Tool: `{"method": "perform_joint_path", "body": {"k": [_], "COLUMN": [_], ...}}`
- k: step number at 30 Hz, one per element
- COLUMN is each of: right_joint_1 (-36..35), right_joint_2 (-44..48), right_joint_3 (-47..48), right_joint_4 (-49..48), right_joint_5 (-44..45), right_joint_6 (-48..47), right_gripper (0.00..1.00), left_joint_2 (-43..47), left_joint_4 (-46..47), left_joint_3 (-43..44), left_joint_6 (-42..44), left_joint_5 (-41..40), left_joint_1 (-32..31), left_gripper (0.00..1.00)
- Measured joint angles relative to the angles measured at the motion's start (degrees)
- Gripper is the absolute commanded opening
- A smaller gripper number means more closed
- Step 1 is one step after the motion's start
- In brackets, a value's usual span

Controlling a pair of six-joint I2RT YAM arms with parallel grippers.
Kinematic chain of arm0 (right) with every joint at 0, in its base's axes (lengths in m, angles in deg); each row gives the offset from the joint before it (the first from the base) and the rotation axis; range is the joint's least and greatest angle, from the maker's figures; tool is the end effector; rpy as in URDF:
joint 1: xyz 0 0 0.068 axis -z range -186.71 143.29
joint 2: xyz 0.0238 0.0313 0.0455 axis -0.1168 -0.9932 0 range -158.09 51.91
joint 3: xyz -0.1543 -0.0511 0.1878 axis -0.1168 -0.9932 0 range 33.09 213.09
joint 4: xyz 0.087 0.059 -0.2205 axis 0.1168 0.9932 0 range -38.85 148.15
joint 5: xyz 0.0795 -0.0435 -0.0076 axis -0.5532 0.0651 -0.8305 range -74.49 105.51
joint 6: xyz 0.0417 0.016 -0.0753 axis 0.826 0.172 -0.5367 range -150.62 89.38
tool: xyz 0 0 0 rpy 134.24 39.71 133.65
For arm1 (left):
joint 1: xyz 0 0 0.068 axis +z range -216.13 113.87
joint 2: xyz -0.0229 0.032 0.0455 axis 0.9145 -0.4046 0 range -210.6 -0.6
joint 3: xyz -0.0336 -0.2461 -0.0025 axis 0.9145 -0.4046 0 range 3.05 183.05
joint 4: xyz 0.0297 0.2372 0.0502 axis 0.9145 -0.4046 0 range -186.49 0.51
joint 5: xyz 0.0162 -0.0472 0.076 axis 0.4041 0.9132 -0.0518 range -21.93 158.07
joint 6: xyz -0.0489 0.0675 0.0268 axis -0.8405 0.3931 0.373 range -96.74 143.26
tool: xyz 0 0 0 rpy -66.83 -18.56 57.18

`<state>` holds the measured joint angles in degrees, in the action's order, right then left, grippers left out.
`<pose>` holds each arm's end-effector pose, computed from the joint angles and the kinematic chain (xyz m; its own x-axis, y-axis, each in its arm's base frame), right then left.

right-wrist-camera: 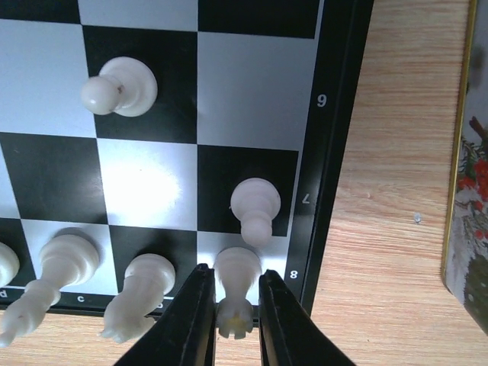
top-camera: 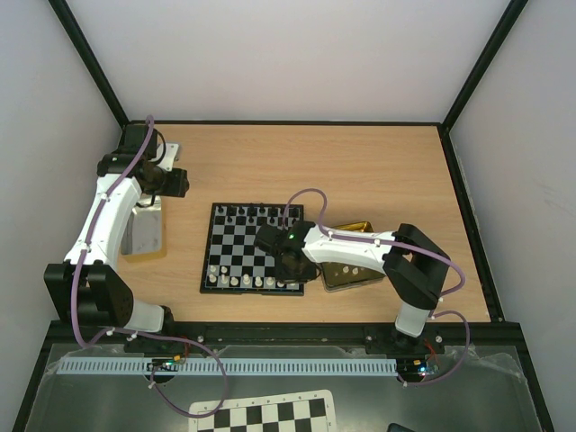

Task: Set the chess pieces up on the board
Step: Place the chess piece on the chessboard.

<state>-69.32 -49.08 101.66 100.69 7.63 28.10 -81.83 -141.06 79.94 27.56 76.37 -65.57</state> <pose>0.1332 0.2801 0.1275 -0.9957 -0.0816 0.0433 -0.0720 0.9791 0.1900 0.2987 -0.0083 0.2671 -0.8205 0.0660 -0.5678 0.1330 0.9881 -0.0773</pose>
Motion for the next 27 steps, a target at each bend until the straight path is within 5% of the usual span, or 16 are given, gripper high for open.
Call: {"method": "perform_joint_path", "body": {"k": [27], "right_joint_1": [0.00], "right_joint_2": [0.02], "right_joint_3": [-1.92], "right_joint_4": [-1.01], "right_joint_5": [-1.66], "right_joint_6": [-0.02], "right_gripper": [0.20], "left_joint_2": [0.02], "left_joint_4": [0.02], "left_joint_3": [-0.02], "left_joint_6": [-0.02], "left_joint_5": [-0.04], "left_joint_1": [0.00], "left_gripper": [0.57]}}
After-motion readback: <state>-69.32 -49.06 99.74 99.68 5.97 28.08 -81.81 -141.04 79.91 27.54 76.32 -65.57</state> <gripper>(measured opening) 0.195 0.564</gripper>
